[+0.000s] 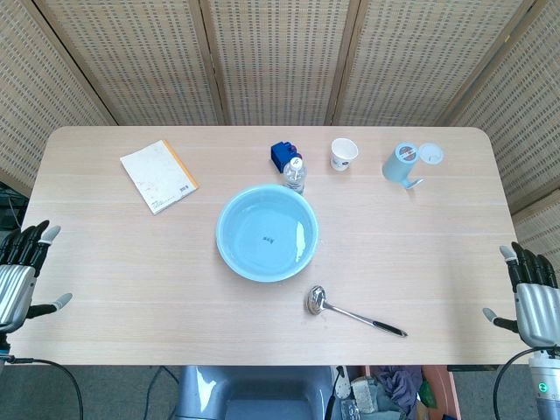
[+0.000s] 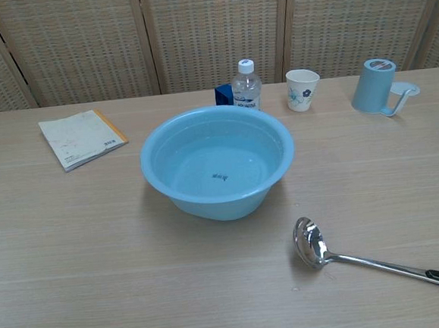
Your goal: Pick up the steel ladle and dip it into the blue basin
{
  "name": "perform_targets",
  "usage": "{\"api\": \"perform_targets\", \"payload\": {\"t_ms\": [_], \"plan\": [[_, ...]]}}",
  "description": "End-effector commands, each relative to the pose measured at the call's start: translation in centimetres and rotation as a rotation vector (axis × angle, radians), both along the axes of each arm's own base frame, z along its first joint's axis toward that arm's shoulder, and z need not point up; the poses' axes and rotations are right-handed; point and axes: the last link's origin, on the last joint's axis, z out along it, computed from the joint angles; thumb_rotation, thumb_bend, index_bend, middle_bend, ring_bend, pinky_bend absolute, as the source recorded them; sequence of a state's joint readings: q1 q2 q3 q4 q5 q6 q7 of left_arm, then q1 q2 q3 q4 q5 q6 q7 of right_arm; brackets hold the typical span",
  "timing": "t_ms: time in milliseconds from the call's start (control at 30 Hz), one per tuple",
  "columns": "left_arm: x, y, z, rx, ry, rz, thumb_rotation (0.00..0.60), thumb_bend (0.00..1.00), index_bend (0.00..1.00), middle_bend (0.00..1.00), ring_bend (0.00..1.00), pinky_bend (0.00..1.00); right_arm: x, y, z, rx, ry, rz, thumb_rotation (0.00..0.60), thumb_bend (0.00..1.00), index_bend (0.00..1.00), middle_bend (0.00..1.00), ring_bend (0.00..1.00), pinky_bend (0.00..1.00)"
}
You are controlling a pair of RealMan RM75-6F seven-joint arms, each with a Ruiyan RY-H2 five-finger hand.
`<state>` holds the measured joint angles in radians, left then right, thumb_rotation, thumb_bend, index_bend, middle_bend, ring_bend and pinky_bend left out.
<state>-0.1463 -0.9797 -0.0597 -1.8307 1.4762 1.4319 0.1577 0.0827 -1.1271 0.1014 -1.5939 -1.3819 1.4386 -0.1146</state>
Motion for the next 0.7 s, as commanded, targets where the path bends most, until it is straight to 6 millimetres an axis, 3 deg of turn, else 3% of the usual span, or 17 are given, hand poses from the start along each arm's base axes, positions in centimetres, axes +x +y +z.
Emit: {"api": "perform_targets", "payload": {"t_ms": [33, 233, 300, 367, 433, 500, 567, 700], "plan": [[0.0, 0.0, 0.0, -0.001, 0.000, 0.001, 0.600, 0.00, 0.00, 0.00, 0.00, 0.00, 0.0, 0.0, -0.1, 0.003, 0.001, -0.001, 0.600, 0.00, 0.00, 0.00, 0.00, 0.00], [0.0, 0.0, 0.0, 0.003, -0.003, -0.002, 0.600, 0.00, 0.00, 0.00, 0.00, 0.00, 0.3, 0.1, -0.4, 0.017, 0.006, 0.013, 0.600, 0.00, 0.00, 0.00, 0.00, 0.00], [0.0, 0.0, 0.1, 0.008, -0.005, -0.003, 0.600, 0.00, 0.00, 0.00, 0.00, 0.00, 0.5, 0.0, -0.6, 0.024, 0.015, 0.027, 0.600, 0.00, 0.00, 0.10, 0.10, 0.02], [-0.1, 0.0, 0.2, 0.013, -0.007, -0.001, 0.600, 0.00, 0.00, 0.00, 0.00, 0.00, 0.8, -0.2, -0.9, 0.037, 0.022, 0.049, 0.600, 0.00, 0.00, 0.30, 0.31, 0.24], [-0.1, 0.0, 0.3, 0.018, -0.009, 0.000, 0.600, 0.00, 0.00, 0.00, 0.00, 0.00, 1.2, -0.5, -1.4, 0.064, 0.026, 0.073, 0.600, 0.00, 0.00, 0.54, 0.56, 0.70], [-0.1, 0.1, 0.4, 0.022, -0.010, 0.002, 0.600, 0.00, 0.00, 0.00, 0.00, 0.00, 1.9, -0.9, -2.3, 0.121, 0.043, 0.114, 0.600, 0.00, 0.00, 0.67, 0.70, 0.91], [-0.1, 0.1, 0.3, 0.023, -0.010, 0.003, 0.600, 0.00, 0.00, 0.00, 0.00, 0.00, 2.3, -1.2, -3.0, 0.162, 0.068, 0.139, 0.600, 0.00, 0.00, 0.76, 0.80, 0.99], [-0.1, 0.2, 0.2, 0.023, -0.003, 0.008, 0.600, 0.00, 0.00, 0.00, 0.00, 0.00, 3.7, -1.5, -5.4, 0.298, 0.055, 0.147, 0.600, 0.00, 0.00, 0.85, 0.88, 1.00]]}}
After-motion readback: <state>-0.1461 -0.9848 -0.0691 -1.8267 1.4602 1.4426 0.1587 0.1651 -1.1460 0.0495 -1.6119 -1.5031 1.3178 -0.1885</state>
